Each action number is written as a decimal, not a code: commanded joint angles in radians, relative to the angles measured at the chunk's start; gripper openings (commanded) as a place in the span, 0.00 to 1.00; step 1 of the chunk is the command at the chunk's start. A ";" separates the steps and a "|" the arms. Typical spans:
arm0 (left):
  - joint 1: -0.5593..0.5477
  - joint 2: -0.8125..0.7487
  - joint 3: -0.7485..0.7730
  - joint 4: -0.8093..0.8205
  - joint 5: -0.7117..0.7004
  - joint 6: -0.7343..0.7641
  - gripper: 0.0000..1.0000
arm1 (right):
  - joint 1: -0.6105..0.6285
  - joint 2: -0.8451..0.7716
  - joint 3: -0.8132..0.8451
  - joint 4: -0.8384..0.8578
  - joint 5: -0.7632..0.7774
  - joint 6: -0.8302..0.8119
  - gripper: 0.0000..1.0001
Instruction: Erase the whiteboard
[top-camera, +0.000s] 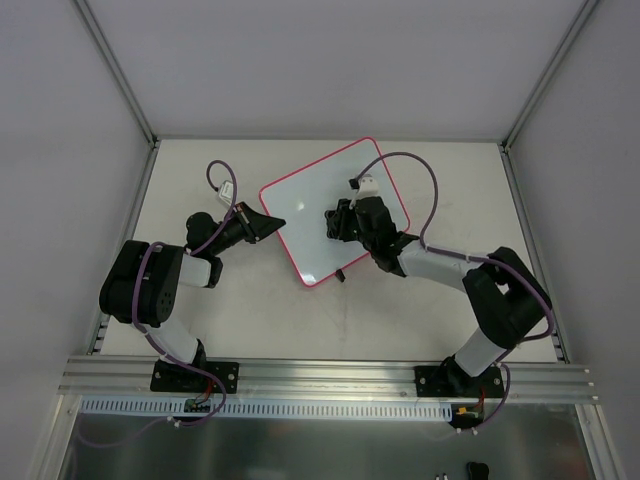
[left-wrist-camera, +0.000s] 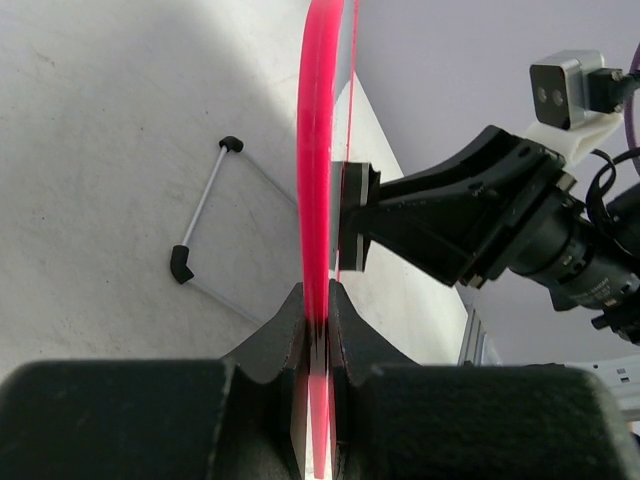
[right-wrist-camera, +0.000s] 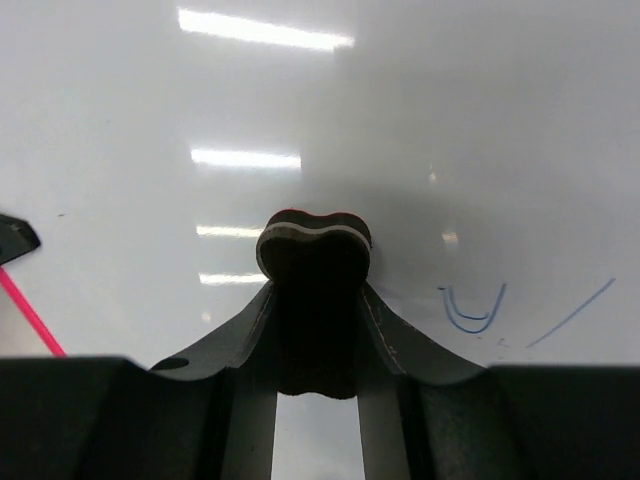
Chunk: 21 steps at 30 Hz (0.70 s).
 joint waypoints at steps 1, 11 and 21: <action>-0.008 -0.023 0.001 0.333 0.012 0.043 0.00 | -0.088 0.068 -0.059 -0.148 0.083 -0.003 0.00; -0.008 -0.026 -0.005 0.333 0.012 0.046 0.00 | -0.254 0.117 -0.089 -0.143 -0.006 0.097 0.00; -0.005 -0.024 -0.005 0.333 0.012 0.046 0.00 | -0.347 0.122 -0.132 -0.162 0.007 0.182 0.00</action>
